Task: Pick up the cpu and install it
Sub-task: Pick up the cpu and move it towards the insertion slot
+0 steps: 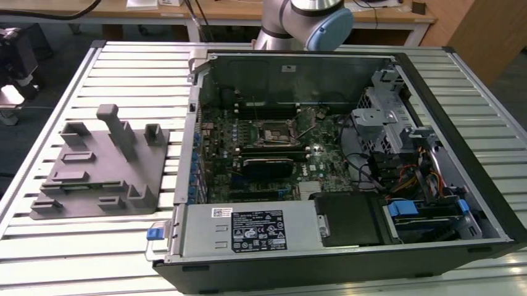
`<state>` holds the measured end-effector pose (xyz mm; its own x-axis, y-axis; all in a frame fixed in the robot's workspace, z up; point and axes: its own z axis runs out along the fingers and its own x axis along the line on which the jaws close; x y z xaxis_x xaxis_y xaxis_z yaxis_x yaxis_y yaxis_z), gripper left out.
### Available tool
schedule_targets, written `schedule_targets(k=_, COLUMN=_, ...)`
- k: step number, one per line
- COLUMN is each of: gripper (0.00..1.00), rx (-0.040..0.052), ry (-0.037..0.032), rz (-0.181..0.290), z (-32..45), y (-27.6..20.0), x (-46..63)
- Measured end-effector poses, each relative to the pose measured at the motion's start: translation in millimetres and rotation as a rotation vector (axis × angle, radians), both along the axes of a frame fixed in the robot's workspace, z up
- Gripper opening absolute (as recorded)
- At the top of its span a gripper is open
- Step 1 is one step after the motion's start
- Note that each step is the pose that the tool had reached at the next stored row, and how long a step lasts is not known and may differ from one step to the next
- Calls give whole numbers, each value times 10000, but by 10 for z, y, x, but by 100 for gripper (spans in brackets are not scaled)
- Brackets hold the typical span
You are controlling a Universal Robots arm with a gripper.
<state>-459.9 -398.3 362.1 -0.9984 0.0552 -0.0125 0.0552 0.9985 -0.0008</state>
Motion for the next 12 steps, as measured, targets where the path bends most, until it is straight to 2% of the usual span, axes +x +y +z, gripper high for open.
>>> schedule_targets(k=12, gripper=54, rx=0, ry=1, rz=0, z=231, y=4, x=0)
